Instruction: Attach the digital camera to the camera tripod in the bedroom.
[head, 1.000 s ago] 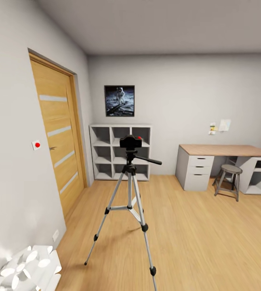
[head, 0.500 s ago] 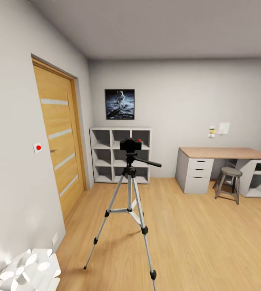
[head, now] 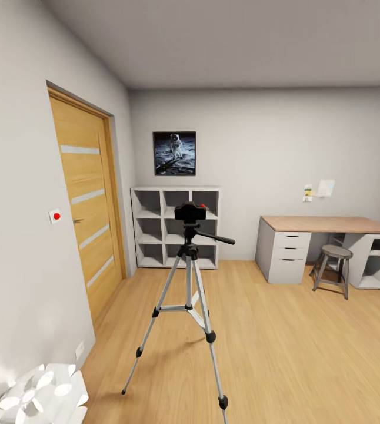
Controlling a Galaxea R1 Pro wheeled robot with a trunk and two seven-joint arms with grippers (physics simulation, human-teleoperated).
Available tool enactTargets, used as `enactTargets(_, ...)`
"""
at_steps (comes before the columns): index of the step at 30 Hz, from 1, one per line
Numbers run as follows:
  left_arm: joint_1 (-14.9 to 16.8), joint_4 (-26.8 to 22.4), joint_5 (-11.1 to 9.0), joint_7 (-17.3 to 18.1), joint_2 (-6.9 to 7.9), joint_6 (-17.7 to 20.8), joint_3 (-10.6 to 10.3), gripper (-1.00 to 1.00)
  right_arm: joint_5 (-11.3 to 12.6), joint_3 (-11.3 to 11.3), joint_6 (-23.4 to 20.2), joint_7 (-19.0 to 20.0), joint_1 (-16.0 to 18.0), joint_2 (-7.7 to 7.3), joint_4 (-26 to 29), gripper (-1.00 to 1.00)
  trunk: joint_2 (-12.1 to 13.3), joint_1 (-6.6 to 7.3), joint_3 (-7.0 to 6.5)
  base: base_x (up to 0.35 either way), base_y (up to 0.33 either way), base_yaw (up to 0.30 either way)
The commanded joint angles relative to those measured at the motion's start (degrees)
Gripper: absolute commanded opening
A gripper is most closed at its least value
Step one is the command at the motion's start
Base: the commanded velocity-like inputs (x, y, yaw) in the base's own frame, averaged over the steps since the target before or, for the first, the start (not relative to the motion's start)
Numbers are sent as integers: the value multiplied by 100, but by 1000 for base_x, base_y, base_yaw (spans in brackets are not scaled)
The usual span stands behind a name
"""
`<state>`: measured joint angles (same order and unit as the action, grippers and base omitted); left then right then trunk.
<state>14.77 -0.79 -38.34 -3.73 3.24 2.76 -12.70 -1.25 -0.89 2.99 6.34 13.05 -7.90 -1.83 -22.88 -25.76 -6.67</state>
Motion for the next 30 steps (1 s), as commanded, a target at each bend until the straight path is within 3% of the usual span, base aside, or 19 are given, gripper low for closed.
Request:
enactTargets(1,0,-9,-42,-23,1,29,-48,100,-13,-7,34,1,4,-2,-19,100,-4,-2,2,0,0,0)
enactTargets(30,0,-9,-42,-23,1,27,-48,100,-31,-18,56,-89,-6,-17,-11,100,-4,-2,1,0,0,0)
